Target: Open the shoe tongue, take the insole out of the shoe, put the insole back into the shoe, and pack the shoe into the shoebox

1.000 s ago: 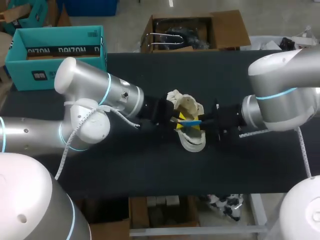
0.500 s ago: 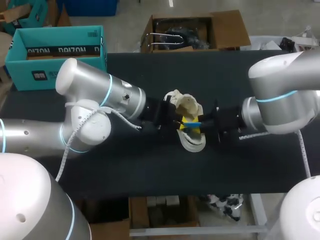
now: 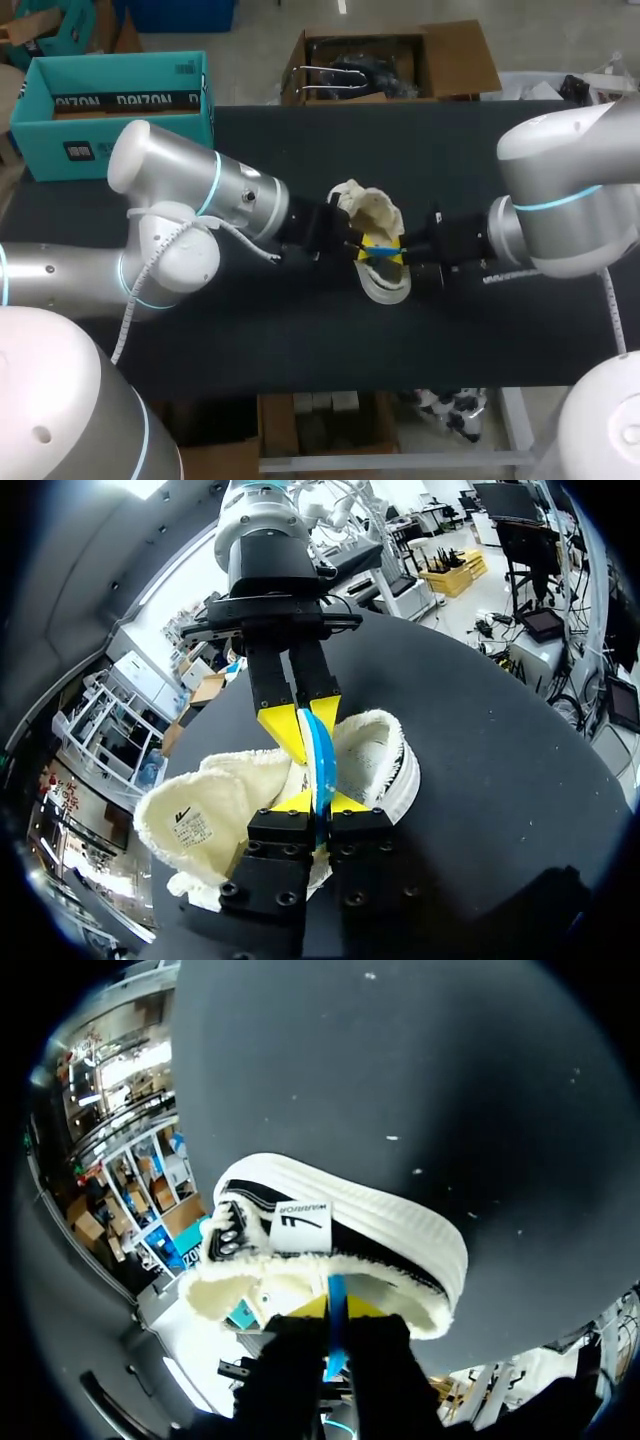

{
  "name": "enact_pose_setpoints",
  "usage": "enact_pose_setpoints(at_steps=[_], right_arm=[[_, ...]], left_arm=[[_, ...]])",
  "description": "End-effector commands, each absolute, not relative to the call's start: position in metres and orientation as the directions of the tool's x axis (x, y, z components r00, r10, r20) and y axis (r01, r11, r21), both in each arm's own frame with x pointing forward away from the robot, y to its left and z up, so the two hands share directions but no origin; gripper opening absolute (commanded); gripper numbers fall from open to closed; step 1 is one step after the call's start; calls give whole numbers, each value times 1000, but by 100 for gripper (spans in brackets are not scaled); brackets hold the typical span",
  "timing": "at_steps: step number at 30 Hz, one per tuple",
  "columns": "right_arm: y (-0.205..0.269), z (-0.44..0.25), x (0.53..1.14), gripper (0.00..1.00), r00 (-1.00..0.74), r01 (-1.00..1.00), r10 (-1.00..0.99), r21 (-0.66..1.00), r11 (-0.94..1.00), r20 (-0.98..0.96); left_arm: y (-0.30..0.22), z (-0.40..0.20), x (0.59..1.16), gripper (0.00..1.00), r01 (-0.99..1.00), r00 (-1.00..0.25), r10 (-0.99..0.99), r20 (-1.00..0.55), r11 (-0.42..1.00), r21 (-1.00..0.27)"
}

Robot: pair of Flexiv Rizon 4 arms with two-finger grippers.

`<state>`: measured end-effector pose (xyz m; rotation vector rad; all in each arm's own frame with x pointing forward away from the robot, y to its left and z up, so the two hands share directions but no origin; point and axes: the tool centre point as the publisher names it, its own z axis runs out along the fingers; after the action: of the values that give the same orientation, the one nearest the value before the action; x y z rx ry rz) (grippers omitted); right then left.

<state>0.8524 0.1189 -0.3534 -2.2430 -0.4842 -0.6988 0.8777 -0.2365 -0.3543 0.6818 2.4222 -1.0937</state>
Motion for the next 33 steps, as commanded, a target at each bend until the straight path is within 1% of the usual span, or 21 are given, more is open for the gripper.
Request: enact_pose_setpoints(at_steps=[1,8,9,10,11,13,14,15,16,18,20,23,30,32,33], right_arm=[[120,-363,866,0,793,525,140,-548,-651,593],[119,-373,878,0,807,513,136,-567,-645,575],[119,-374,879,0,809,510,134,-568,-646,573],[119,-374,879,0,809,508,134,-568,-647,572],[119,-374,879,0,810,507,133,-568,-648,571],[118,-375,878,0,812,502,133,-565,-654,568],[118,-375,877,0,812,502,133,-564,-656,568],[118,-375,876,0,813,499,134,-560,-661,566],[118,-375,876,0,816,494,139,-554,-670,561],[119,-376,874,0,819,492,144,-550,-675,556],[121,-378,871,0,824,486,152,-543,-685,546],[123,-383,867,0,833,474,159,-537,-698,529],[120,-383,857,0,849,455,167,-533,-713,502],[119,-379,852,21,846,456,169,-523,-720,505],[119,-375,848,29,844,458,170,-517,-723,509]], left_arm=[[-240,-365,889,0,560,-813,260,-520,594,-578],[-238,-370,896,0,528,-833,236,-499,608,-593],[-237,-368,895,5,527,-834,236,-499,607,-594],[-236,-366,894,13,527,-834,233,-500,604,-598],[-236,-364,893,38,526,-836,233,-497,597,-606],[-233,-359,890,54,526,-836,232,-497,595,-608],[-232,-354,889,68,524,-839,229,-493,582,-622],[-230,-351,888,75,524,-839,229,-493,582,-622],[-228,-346,886,78,524,-839,228,-493,582,-622],[-225,-339,883,84,515,-848,227,-479,564,-645],[-219,-329,879,95,501,-857,222,-464,567,-654],[-213,-316,876,100,466,-878,202,-433,566,-681],[-203,-295,868,100,360,-929,149,-340,583,-729],[-201,-291,865,100,350,-932,141,-335,597,-722],[-200,-288,863,100,337,-937,136,-323,604,-722]])
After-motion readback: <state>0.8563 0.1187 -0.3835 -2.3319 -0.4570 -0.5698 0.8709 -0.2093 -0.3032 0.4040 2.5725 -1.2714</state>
